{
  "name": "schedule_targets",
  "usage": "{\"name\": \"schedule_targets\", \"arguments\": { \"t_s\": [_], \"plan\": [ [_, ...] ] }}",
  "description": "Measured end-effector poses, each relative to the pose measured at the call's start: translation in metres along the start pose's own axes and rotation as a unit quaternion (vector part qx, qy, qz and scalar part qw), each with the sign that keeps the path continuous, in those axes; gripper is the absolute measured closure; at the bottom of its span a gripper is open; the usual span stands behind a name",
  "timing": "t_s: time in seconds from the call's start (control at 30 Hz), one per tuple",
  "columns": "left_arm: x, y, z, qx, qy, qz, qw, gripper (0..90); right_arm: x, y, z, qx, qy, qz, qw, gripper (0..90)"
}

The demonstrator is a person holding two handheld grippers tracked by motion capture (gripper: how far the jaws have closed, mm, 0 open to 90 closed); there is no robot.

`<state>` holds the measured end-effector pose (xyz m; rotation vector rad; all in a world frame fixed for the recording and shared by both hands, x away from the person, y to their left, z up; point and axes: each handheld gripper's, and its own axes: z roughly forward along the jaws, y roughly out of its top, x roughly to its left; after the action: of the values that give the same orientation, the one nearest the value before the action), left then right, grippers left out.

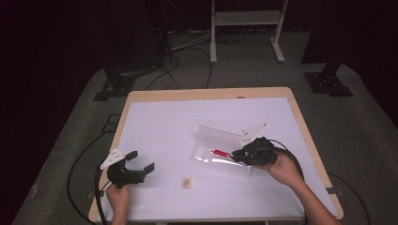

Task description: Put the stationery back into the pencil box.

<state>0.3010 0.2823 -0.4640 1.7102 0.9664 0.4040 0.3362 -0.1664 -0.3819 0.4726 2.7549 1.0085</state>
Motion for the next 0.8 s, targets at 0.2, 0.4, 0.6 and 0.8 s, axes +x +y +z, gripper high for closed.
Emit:
{"name": "schedule_targets", "arguments": {
  "t_s": [0.2, 0.4, 0.6, 0.8],
  "plan": [
    [0.000, 0.000, 0.000, 0.001, 0.001, 0.000, 1.0000, 0.0, -0.001, 0.001, 0.011, 0.014, -0.001, -0.002, 0.9999, 78.6],
    [0.001, 0.000, 0.000, 0.002, 0.001, 0.001, 1.0000, 0.0, -0.004, 0.002, 0.022, 0.016, 0.004, 0.001, 0.9999, 78.5],
    [0.000, 0.000, 0.000, 0.002, 0.000, 0.001, 1.0000, 0.1, -0.006, 0.002, 0.032, 0.019, 0.008, 0.006, 0.9998, 78.5],
    [0.001, 0.000, -0.001, 0.002, 0.001, 0.001, 1.0000, 0.0, -0.009, 0.000, 0.038, 0.026, 0.013, 0.011, 0.9995, 78.5]
  ]
}}
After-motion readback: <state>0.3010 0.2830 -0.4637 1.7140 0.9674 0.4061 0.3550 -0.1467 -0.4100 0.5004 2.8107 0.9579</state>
